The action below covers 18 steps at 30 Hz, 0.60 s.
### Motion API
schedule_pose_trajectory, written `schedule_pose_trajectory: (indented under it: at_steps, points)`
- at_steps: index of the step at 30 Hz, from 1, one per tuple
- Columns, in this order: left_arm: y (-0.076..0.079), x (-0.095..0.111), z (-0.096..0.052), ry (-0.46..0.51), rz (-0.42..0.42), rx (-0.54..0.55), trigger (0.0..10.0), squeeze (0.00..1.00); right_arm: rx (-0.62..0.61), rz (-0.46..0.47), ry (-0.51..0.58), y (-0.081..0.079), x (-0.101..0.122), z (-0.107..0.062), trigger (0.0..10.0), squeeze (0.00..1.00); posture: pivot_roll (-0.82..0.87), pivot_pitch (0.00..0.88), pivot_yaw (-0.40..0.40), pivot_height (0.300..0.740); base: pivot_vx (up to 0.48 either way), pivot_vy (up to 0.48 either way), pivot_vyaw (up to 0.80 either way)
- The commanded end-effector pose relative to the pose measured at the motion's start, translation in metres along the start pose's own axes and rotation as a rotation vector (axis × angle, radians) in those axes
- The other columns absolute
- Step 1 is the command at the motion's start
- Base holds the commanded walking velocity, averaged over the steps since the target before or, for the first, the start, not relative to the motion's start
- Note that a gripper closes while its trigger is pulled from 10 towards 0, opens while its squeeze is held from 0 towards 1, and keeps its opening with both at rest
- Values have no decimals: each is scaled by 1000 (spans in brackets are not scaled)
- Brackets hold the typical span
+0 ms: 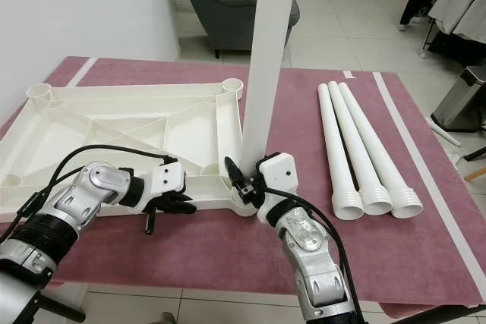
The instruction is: Building children table
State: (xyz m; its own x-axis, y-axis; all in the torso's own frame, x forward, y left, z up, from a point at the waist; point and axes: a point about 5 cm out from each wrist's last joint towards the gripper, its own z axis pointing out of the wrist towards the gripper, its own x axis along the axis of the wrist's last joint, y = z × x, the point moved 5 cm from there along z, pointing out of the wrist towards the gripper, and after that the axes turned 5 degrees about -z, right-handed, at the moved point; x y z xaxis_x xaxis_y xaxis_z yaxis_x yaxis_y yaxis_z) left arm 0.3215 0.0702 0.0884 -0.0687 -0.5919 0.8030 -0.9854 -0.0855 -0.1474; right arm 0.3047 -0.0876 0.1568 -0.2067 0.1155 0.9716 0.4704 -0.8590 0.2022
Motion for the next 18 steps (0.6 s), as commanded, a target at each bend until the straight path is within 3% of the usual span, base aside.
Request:
schedule_pose_trajectory:
  at_steps: [1,8,18]
  points:
    - [-13,8,-3,103,-47,134,10000,0,10,63,-114,-3,-28,-6,10000,0,81,18,33,740,0,0,0]
    - [-13,9,-3,101,-49,137,10000,0,43,86,-154,-6,-33,2,10000,0,82,24,32,740,0,0,0]
    - [-13,10,-3,105,-54,142,10000,0,43,2,-193,4,-30,13,10000,0,80,27,27,740,0,0,0]
